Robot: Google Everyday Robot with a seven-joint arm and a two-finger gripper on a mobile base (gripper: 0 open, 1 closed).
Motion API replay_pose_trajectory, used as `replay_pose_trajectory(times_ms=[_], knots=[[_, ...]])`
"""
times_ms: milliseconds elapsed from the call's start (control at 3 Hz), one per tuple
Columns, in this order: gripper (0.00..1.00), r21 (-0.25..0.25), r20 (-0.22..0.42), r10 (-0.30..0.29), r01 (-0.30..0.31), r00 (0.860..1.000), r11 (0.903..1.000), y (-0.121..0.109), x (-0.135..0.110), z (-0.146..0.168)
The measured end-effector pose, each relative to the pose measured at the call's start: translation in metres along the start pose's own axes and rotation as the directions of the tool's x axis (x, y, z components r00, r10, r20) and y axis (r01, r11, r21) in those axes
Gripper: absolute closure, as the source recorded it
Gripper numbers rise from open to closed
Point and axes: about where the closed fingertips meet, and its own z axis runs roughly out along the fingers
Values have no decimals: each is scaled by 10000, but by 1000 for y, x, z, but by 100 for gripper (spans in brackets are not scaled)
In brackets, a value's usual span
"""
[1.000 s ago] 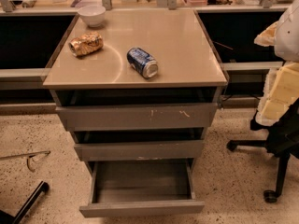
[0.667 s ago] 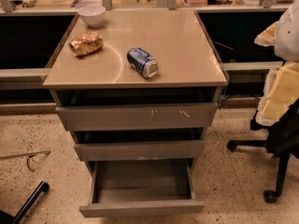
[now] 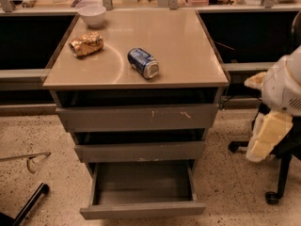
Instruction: Close bottom drawer
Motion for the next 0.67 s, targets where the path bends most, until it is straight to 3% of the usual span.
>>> replay_pose_trajectory(times_ms=[333,667], knots=[[0,-776,489,502,-463,9975,9959,30,29,86],[0,-948,417,739,-697,9964,9930,46,41,114]])
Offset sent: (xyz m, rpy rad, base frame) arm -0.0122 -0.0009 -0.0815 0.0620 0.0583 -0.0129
